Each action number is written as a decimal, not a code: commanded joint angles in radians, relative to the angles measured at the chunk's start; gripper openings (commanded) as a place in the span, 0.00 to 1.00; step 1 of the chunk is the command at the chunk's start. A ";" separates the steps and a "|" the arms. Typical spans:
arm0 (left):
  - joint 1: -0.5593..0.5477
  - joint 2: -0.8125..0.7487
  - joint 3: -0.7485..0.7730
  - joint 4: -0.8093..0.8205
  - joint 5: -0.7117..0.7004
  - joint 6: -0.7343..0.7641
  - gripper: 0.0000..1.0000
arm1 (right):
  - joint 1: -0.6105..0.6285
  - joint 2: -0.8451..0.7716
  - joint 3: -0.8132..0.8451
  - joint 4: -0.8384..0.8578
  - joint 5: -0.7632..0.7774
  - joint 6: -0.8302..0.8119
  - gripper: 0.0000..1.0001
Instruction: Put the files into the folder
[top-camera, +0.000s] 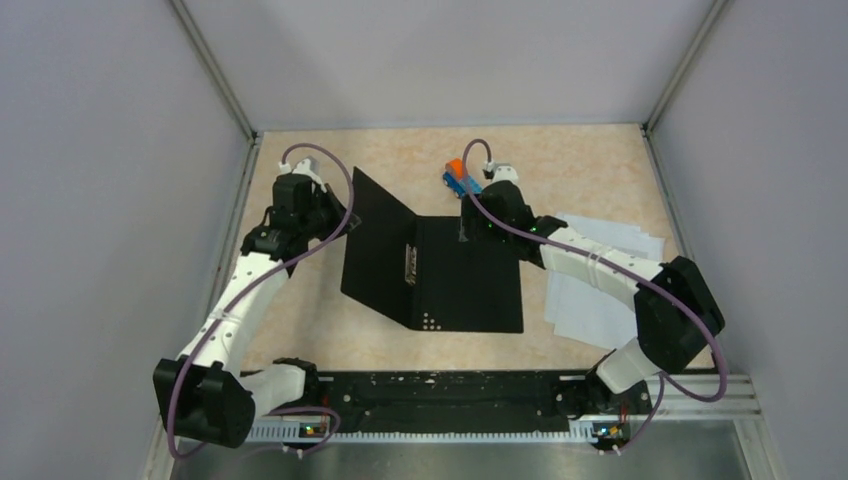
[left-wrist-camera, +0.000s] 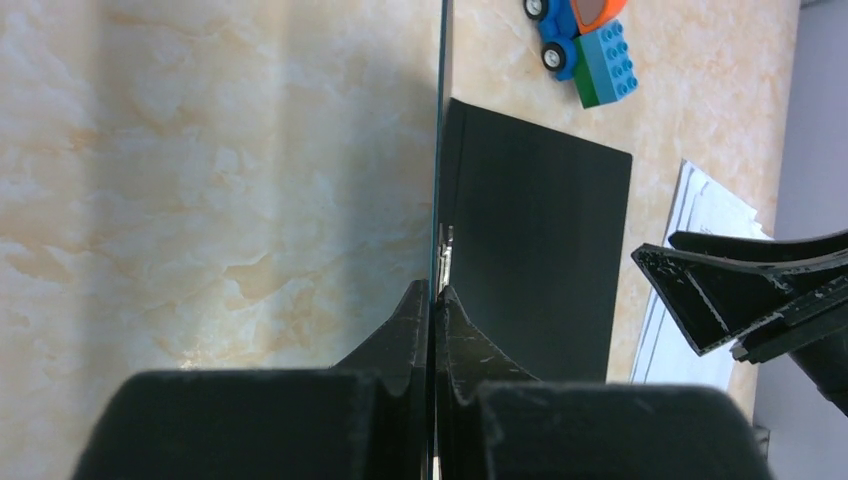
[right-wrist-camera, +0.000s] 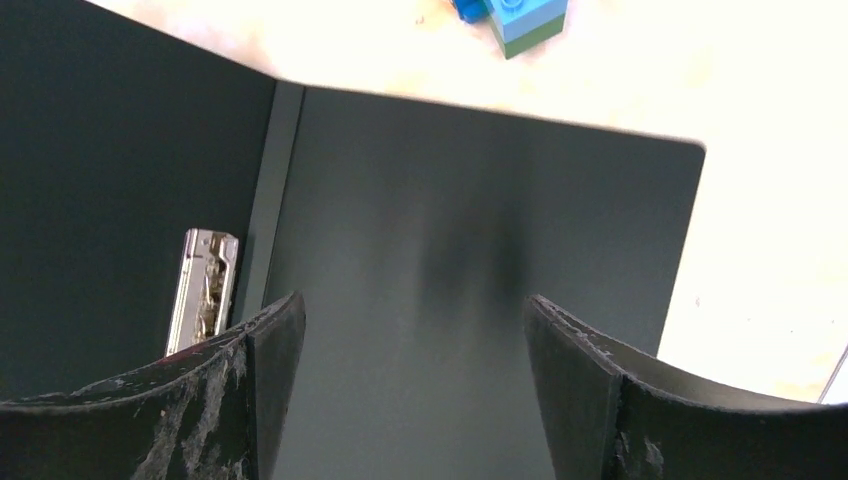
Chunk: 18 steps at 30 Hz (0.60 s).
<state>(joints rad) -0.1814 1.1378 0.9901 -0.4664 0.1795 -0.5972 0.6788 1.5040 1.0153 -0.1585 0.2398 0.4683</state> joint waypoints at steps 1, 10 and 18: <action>0.002 -0.024 -0.048 0.140 -0.068 -0.045 0.00 | -0.017 0.036 0.081 -0.019 -0.057 0.004 0.79; 0.003 -0.007 0.055 -0.037 -0.319 0.076 0.45 | -0.018 0.051 0.067 -0.065 -0.089 0.011 0.78; 0.003 0.029 0.096 -0.073 -0.308 0.108 0.51 | -0.017 0.062 0.029 -0.058 -0.107 0.020 0.78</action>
<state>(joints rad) -0.1795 1.1465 1.0344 -0.5121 -0.0990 -0.5220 0.6651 1.5578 1.0546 -0.2256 0.1421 0.4759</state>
